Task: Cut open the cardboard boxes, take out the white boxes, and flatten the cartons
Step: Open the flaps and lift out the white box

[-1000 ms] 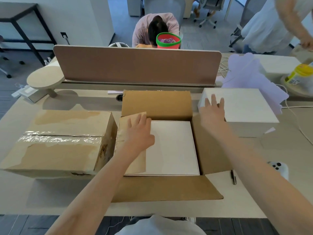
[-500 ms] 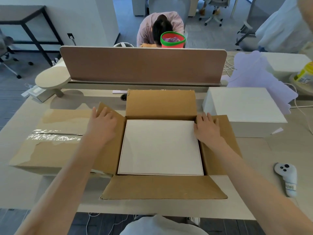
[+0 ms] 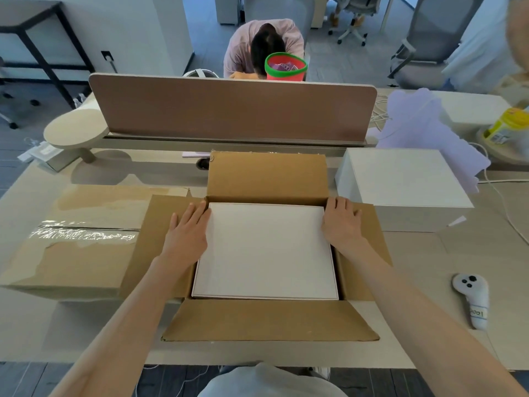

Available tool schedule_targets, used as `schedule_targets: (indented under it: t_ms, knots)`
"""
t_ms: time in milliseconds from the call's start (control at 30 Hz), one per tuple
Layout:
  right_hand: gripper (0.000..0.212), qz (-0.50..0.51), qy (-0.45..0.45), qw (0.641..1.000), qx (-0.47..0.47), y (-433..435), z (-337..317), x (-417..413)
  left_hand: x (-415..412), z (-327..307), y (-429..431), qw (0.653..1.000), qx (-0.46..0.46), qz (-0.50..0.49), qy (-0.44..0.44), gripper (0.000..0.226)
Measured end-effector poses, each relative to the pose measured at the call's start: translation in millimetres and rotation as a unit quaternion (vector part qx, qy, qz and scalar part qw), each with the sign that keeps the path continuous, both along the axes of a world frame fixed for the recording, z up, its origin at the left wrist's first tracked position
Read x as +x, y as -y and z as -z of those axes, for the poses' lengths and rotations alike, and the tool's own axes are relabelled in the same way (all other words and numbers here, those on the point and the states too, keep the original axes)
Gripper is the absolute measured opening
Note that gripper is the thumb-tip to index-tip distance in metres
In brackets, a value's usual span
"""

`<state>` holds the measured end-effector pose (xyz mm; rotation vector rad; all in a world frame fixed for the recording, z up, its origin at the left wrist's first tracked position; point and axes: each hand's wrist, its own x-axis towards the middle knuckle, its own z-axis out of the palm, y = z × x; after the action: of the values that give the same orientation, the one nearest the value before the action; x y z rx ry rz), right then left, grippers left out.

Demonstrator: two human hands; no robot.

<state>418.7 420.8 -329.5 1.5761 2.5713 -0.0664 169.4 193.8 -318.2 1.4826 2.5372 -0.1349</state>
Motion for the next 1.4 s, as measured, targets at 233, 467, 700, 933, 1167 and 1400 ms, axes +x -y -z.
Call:
schedule_targets:
  t_ms: [233, 467, 700, 933, 1167, 1400]
  knots:
    - [0.040, 0.003, -0.035, 0.999, 0.028, 11, 7, 12, 11, 9, 8, 0.999, 0.022, -0.003, -0.030, 0.068]
    - [0.042, -0.008, -0.029, 0.999, 0.026, 12, 6, 13, 25, 10, 11, 0.999, 0.020, -0.022, -0.043, 0.069]
    - [0.057, -0.053, -0.079, 0.995, -0.043, 25, -15, 14, 31, 5, 16, 0.999, 0.019, -0.039, -0.020, 0.067]
    - [0.045, -0.026, -0.114, 0.969, -0.219, 60, -28, 6, 54, -24, 6, 0.948, 0.054, -0.112, 0.292, 0.057]
    - [0.057, 0.069, -0.159, 0.937, -0.305, 62, -32, 9, 36, -37, -4, 0.880, 0.058, -0.265, 0.390, 0.058]
    - [0.037, 0.072, -0.050, 0.944, -0.318, 58, -49, 14, 36, -45, -20, 0.902, -0.073, -0.272, 0.328, 0.060]
